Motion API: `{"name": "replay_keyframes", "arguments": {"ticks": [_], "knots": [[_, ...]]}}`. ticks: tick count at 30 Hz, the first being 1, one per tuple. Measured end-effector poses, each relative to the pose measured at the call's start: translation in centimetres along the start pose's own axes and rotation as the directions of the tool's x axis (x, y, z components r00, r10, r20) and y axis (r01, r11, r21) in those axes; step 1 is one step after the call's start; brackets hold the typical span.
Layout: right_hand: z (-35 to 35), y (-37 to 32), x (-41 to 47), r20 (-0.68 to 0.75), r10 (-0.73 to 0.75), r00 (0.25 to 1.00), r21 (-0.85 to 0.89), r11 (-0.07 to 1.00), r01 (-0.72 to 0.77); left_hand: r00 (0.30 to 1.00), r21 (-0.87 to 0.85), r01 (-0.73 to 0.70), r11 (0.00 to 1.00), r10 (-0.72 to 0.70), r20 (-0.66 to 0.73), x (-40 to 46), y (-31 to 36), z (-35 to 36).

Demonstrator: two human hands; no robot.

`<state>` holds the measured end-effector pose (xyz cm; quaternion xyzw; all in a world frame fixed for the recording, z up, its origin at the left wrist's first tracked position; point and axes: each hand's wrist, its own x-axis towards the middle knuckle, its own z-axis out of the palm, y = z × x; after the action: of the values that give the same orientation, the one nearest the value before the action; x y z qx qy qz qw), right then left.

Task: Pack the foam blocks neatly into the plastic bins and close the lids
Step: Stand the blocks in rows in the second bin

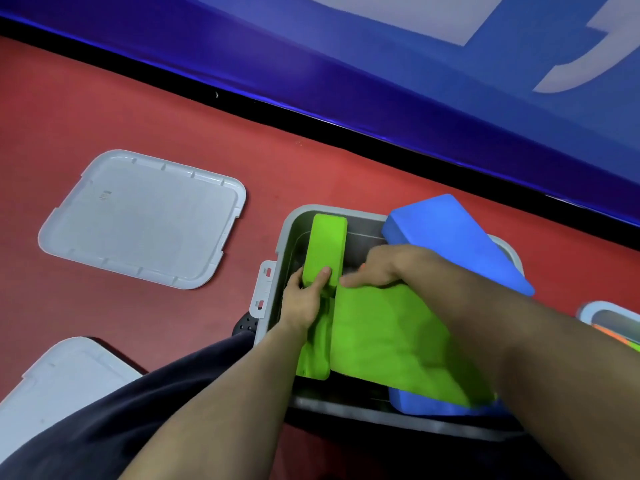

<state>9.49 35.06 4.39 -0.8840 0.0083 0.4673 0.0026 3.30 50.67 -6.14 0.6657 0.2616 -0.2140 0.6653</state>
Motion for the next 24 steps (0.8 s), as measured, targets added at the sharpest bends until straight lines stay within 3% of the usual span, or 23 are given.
{"name": "replay_keyframes", "arguments": {"ticks": [4, 11, 17, 24], "knots": [[1.2, 1.7, -0.5, 0.087, -0.075, 0.993, -0.048, 0.996, 0.08, 0.999, 0.034, 0.047, 0.998, -0.047, 0.011, 0.5, -0.5, 0.0], [1.2, 3.6, -1.6, -0.151, 0.05, 0.987, 0.107, 0.994, -0.034, 0.997, 0.154, 0.073, 0.985, -0.078, 0.026, 1.3, -1.1, 0.5], [1.1, 3.8, -2.5, -0.224, 0.107, 0.969, 0.063, 0.993, -0.095, 0.995, 0.245, 0.093, 0.965, -0.099, 0.013, 1.8, -1.2, 0.7], [0.3, 6.8, -4.0, -0.275, 0.101, 0.956, 0.211, 0.976, -0.042, 0.986, 0.292, 0.14, 0.946, -0.16, 0.047, 1.8, -0.5, 1.1]]}}
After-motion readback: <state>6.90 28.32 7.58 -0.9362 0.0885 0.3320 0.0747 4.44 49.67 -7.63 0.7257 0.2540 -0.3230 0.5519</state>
